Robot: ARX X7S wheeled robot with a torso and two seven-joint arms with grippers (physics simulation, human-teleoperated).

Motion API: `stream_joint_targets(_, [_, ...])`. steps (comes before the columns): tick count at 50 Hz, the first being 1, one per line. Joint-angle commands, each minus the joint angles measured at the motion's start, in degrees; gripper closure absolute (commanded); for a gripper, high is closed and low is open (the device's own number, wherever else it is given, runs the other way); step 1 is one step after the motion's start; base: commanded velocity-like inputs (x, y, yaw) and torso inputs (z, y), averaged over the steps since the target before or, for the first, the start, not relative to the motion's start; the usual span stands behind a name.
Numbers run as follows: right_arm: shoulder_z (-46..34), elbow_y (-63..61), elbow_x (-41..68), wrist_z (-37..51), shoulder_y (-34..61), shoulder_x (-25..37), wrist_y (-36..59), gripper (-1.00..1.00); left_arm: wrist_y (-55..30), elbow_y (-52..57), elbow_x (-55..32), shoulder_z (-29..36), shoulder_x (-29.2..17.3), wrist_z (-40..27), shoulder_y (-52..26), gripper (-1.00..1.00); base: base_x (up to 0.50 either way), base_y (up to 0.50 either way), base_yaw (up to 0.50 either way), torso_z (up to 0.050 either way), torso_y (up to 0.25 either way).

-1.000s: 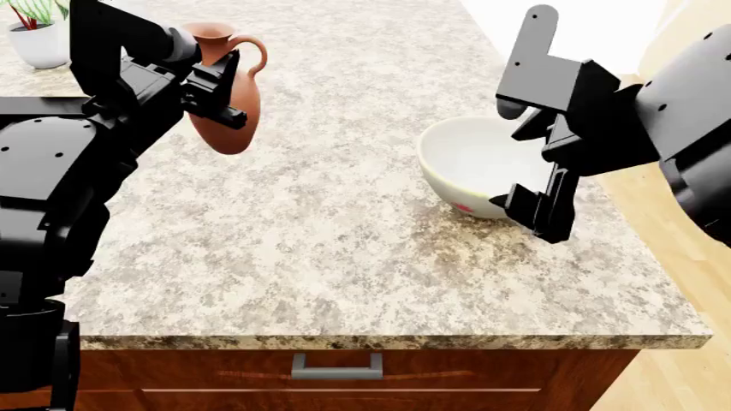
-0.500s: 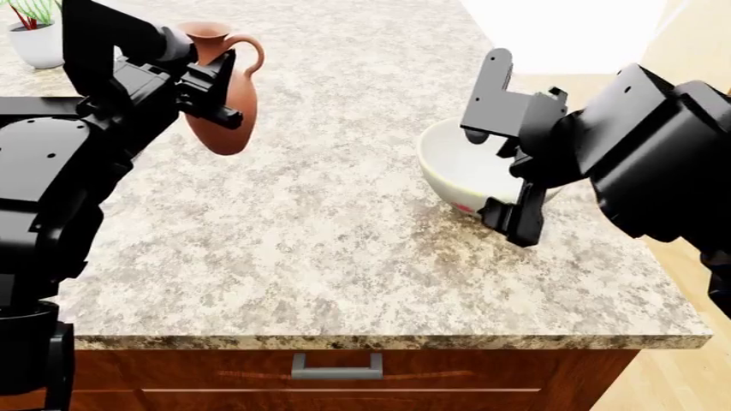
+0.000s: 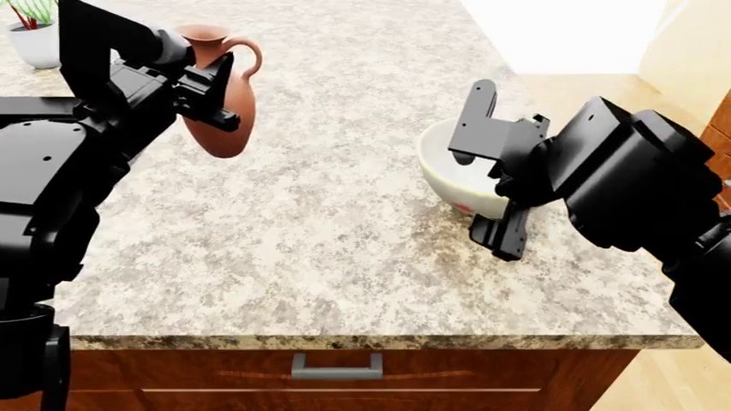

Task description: Pick the jug and bowl and place them in the sink. Then turn on the water.

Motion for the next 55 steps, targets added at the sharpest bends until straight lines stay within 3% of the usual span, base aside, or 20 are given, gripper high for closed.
stream_joint_targets(1, [-0.07, 1.5, 0.11, 0.65, -1.31, -0.65, -0.75, -1.0, -0.16, 1.49, -1.32, -0.93, -0.28, -0.62, -0.94, 1.0, 0.0, 0.0, 0.0, 0.0, 0.01])
stream_joint_targets(9, [-0.44, 1.07, 0.04, 0.55, -1.3, -0.47, -0.52, -1.0, 0.16, 1.24, -1.33, -0.89, -0.32, -0.56, -0.85, 1.0, 0.0, 0.0, 0.0, 0.001, 0.001])
stream_joint_targets(10, [-0.52, 0.9, 0.01, 0.54, -1.28, -0.4, -0.52, 1.0, 0.11, 1.28, -1.37, -0.91, -0.34, -0.58, -0.85, 1.0, 0.0, 0.0, 0.0, 0.0, 0.0])
stream_joint_targets(32, [-1.51, -1.62, -0.52, -0.11, 0.3, 0.65, 0.19, 1.0, 0.0, 2.03, -2.17, -1.65, -0.66, -1.04, -0.64, 1.0, 0.0, 0.0, 0.0, 0.0, 0.001])
stream_joint_targets(55, [-1.62, -15.0, -0.45, -4.03, 8.71, 5.73, 7.27, 1.0, -0.38, 2.98, -2.86, -1.73, -0.49, -1.42, -0.91, 1.0, 0.0, 0.0, 0.0, 0.0, 0.002])
